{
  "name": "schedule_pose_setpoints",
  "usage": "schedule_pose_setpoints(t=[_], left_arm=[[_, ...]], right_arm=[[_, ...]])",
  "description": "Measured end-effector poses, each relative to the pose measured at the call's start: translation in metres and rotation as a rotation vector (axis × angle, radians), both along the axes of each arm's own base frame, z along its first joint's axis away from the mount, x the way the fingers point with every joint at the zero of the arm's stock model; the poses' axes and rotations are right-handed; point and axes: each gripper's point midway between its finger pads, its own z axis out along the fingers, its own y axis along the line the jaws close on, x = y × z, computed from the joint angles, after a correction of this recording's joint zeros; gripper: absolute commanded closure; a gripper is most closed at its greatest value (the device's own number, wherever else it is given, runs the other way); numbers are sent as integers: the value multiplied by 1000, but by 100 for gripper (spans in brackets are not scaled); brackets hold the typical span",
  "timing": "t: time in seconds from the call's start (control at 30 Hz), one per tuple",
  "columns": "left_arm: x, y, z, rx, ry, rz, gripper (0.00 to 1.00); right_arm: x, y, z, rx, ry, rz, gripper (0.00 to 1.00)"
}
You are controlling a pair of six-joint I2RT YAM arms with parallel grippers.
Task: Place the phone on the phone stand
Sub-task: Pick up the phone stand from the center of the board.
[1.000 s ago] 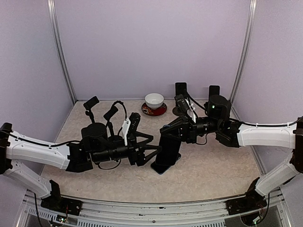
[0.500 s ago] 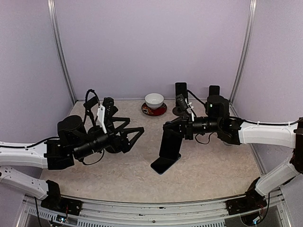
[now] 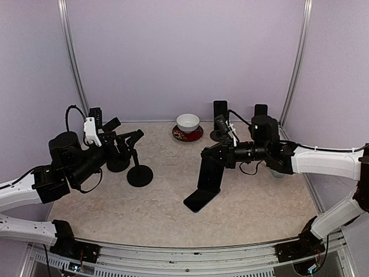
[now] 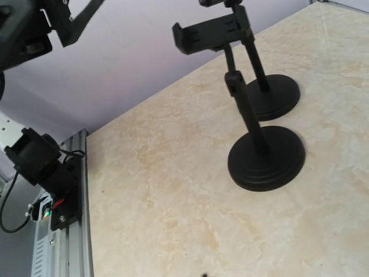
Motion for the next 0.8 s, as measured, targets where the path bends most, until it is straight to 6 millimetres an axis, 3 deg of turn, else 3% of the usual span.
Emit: schedule_pose_setpoints(t=[0.37,0.8], left_arm=[[25,33,-51,-3,230,187,1],[41,54,-64,-139,390,275,1]], right_arm=[[13,-4,1,-28,2,-67,100],[17,-7,-6,-53,18,-94,100]])
